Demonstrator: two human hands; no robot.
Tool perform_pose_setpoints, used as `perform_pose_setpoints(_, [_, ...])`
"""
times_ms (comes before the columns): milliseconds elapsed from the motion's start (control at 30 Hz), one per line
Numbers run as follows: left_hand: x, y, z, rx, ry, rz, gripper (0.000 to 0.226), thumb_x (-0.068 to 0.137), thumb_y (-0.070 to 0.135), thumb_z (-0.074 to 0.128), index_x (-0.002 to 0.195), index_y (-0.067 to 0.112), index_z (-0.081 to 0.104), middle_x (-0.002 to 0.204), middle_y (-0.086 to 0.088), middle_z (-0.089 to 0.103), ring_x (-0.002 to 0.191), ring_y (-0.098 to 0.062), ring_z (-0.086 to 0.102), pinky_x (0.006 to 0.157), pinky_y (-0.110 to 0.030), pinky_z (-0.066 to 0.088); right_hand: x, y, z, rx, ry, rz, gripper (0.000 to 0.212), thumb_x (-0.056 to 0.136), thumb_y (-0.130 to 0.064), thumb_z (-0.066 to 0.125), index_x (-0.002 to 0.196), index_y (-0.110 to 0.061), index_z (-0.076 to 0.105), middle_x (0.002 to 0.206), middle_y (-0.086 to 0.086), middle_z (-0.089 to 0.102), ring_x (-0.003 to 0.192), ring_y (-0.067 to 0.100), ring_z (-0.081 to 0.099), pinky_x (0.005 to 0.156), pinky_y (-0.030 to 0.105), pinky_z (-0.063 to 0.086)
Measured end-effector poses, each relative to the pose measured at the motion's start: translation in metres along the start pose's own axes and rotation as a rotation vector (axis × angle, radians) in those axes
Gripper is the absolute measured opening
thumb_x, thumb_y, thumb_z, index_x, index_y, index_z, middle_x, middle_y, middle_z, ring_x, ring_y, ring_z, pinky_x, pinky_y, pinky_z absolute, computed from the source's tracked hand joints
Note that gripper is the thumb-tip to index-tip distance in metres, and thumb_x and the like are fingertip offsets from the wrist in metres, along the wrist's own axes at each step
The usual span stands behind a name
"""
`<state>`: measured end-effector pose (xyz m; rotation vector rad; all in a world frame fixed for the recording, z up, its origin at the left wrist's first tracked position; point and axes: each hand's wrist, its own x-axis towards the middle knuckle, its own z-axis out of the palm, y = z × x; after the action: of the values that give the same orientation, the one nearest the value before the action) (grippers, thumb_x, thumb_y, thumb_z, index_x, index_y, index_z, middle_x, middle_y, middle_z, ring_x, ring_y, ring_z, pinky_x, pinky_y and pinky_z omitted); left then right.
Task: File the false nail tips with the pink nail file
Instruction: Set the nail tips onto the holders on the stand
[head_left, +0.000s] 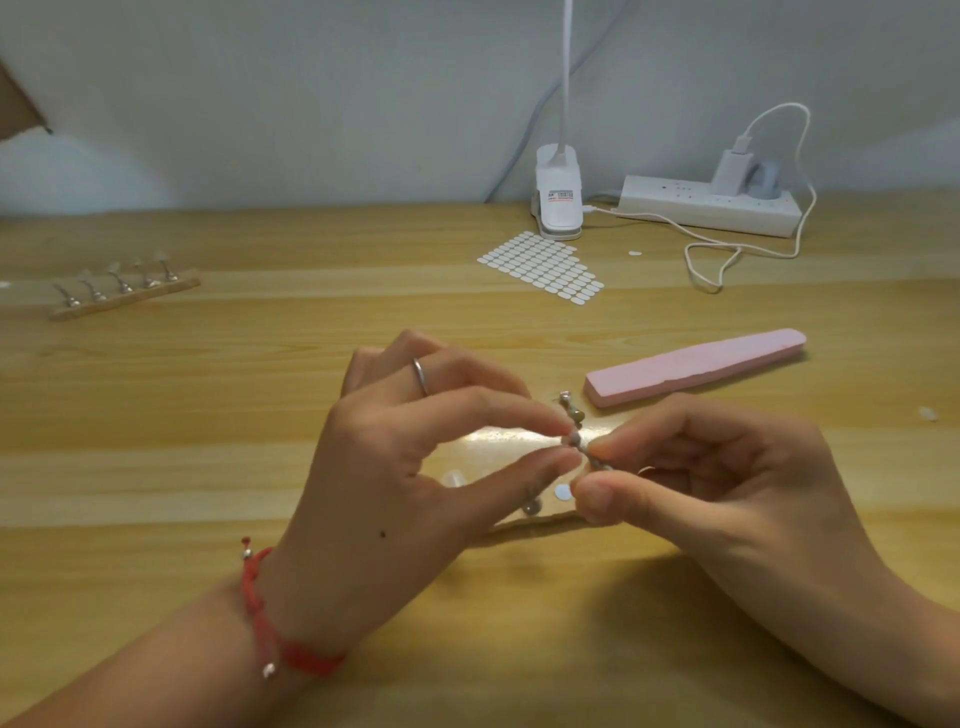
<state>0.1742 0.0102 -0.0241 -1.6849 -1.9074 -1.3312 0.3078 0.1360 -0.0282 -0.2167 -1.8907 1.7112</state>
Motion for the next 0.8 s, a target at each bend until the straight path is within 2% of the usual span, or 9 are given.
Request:
perform_pose_setpoints(300, [0.000,-0.005,0.000,-0.035,-0.060,-0.057,0.009,0.080,0.035,0.069,0.088,0.032,0.073,0.086,0.020,0.065,0.086,-0.010,0.057,0.079,-0.044,0.040,0.003,0.003,-0.004,-0.058,0.021,0.002,0.018,0.055,-0.027,0.080,0.070,-0.018,0.077,0.066,0.002,0.073,0.056,0.012,0.069,0.057,0.019,0.055])
perform_pose_setpoints(533, [0.000,-0.004,0.000,-0.075,-0.083,-0.146,0.007,0.075,0.038,0.068,0.080,0.036,0.073,0.080,0.020,0.067,0.087,-0.011,0.059,0.082,-0.044,0.041,0.002,0.003,-0.002,-0.043,0.003,0.017,0.019,0.056,-0.026,0.079,0.071,-0.016,0.077,0.063,0.003,0.072,0.054,0.010,0.068,0.056,0.015,0.053])
perform_pose_setpoints(600, [0.002,-0.006,-0.002,-0.172,-0.131,-0.214,0.009,0.073,0.041,0.072,0.080,0.036,0.074,0.084,0.018,0.068,0.088,-0.012,0.060,0.084,-0.038,0.044,0.005,0.002,-0.004,-0.045,0.017,0.036,0.023,0.058,-0.028,0.078,0.077,-0.016,0.078,0.063,0.006,0.072,0.054,0.012,0.067,0.056,0.017,0.054])
perform_pose_setpoints(633, [0.003,-0.007,-0.002,-0.230,-0.159,-0.255,0.011,0.071,0.041,0.076,0.081,0.036,0.074,0.084,0.019,0.068,0.089,-0.012,0.060,0.084,-0.030,0.045,0.006,0.002,-0.005,-0.046,0.019,0.044,0.025,0.058,-0.029,0.077,0.080,-0.017,0.079,0.064,0.006,0.072,0.055,0.014,0.068,0.057,0.017,0.054])
perform_pose_setpoints(700, [0.004,-0.008,-0.002,-0.315,-0.201,-0.317,0.008,0.071,0.036,0.075,0.079,0.034,0.074,0.081,0.020,0.068,0.086,-0.007,0.060,0.077,-0.012,0.041,0.008,0.000,-0.006,-0.025,0.019,0.062,0.027,0.057,-0.029,0.075,0.082,-0.018,0.079,0.067,0.007,0.074,0.057,0.015,0.070,0.058,0.017,0.055])
perform_pose_setpoints(733, [0.005,-0.010,-0.001,-0.344,-0.214,-0.338,0.006,0.071,0.036,0.075,0.077,0.034,0.074,0.080,0.019,0.068,0.083,-0.004,0.059,0.074,-0.007,0.038,0.008,0.000,-0.005,-0.006,0.014,0.073,0.027,0.057,-0.028,0.075,0.081,-0.018,0.079,0.068,0.006,0.074,0.057,0.015,0.070,0.058,0.017,0.055])
perform_pose_setpoints(800, [0.004,-0.012,-0.002,-0.407,-0.235,-0.395,0.010,0.068,0.044,0.073,0.073,0.035,0.074,0.080,0.012,0.068,0.076,-0.003,0.055,0.070,-0.009,0.035,0.009,-0.001,-0.004,0.052,-0.004,0.096,0.026,0.056,-0.024,0.074,0.080,-0.017,0.079,0.069,0.005,0.075,0.058,0.013,0.071,0.057,0.015,0.054])
